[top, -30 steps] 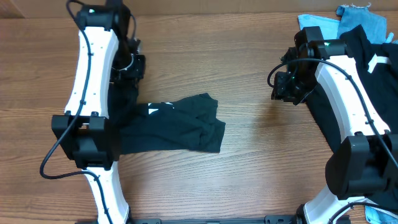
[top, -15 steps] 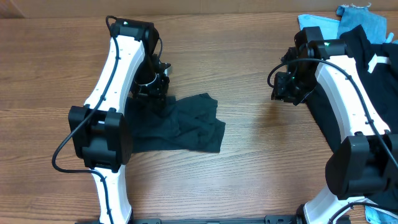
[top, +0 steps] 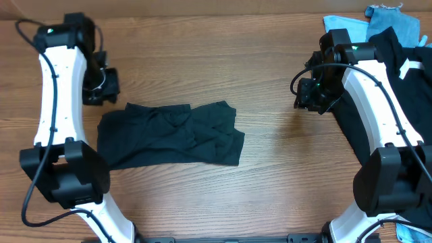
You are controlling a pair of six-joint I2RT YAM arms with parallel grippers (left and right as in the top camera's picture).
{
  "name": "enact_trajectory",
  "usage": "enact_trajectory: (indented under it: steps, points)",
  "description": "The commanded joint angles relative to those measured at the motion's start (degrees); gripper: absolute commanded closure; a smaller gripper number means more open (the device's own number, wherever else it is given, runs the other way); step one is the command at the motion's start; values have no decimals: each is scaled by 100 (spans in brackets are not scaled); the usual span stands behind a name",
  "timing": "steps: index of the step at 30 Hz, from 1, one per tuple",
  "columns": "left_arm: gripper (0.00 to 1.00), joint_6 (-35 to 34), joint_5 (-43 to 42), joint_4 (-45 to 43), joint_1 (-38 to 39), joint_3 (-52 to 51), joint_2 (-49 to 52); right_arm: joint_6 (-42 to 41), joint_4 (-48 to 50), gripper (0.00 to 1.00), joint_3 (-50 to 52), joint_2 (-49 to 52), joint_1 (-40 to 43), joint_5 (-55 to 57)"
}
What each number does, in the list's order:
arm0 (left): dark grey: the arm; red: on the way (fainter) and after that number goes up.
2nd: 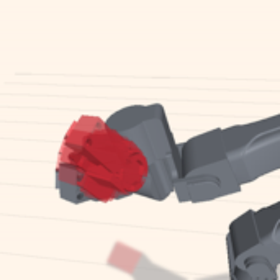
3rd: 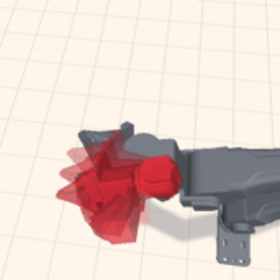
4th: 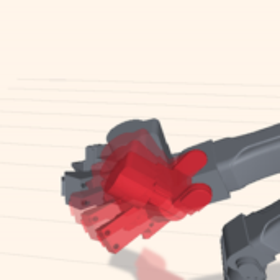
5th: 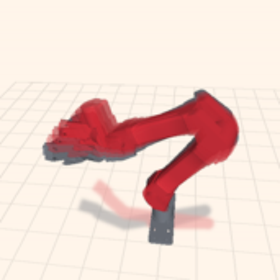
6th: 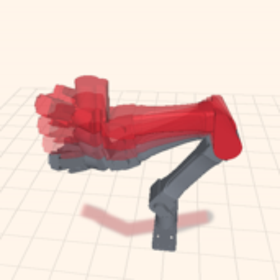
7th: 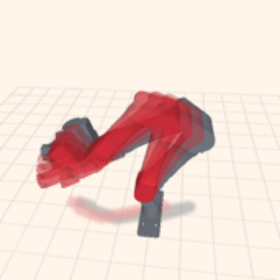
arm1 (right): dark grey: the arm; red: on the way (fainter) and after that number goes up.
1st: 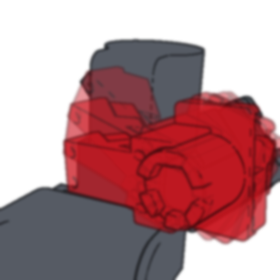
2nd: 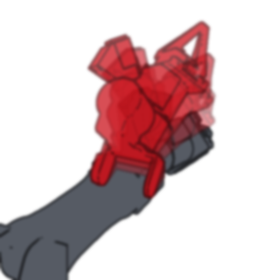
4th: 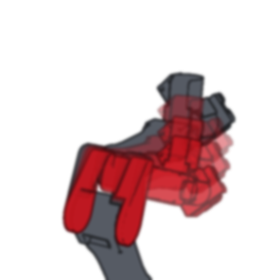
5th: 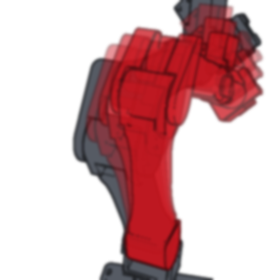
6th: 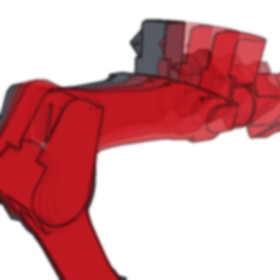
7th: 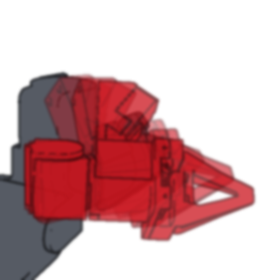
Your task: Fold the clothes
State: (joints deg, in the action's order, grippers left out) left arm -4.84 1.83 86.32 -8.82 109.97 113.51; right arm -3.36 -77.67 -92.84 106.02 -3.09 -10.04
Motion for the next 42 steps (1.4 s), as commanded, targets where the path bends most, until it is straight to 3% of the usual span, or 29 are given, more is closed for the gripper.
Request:
enact_trajectory:
  steps: [1,9,11,12,14,15,19,22,24,26,27,29,31,33,35,37,40,42]
  points:
    - [72,2,-507,-678,-155,-894,59,9,-31,57,-142,-133,-4,15]
    - [70,17,-883,-1714,219,-2367,59,9,-87,57,-142,-133,-4,15]
    - [61,15,-887,-1744,249,-2446,59,9,-92,57,-142,-133,-4,15]
    - [64,17,-887,-1757,247,-2446,59,9,-94,57,-142,-133,-4,15]
    - [79,17,-905,-1775,249,-2446,59,9,-96,57,-142,-133,-4,17]
    - [96,131,-1095,-1714,249,-2441,57,9,-96,57,-142,-133,-4,17]
    - [96,1228,-2621,-1086,389,-2430,-2,9,-87,56,-142,-133,-4,17]
    - [96,1506,-2468,-601,769,-2435,0,7,-87,56,-142,-133,-4,17]
    - [90,1493,-1969,-437,1049,-2439,0,7,-90,56,-142,-133,-4,17]
    - [58,1495,-1731,-330,1235,-2439,0,7,-94,55,-142,-133,-4,15]
    - [51,1493,-1641,-293,1263,-2439,0,7,-98,54,-142,-133,-4,15]
    - [50,1447,-1453,-295,1261,-2439,0,9,-144,51,-142,-133,-7,-31]
    - [53,892,-688,-326,1257,-2437,0,17,-284,48,-138,-133,-7,-535]
    - [52,800,-636,-503,1259,-2437,0,101,-332,46,-114,-133,-37,-1088]
    - [49,833,-962,-686,1266,-2437,0,168,-295,41,-55,-133,-107,-1613]
    - [45,1353,-1725,-623,1272,-2437,0,184,-212,38,55,-131,-208,-1899]
    - [44,1495,-1873,-514,1272,-2437,0,181,4,35,402,-131,-299,-2133]
    - [41,2243,-2870,-358,1272,-2437,0,184,186,35,702,-131,-306,-2522]
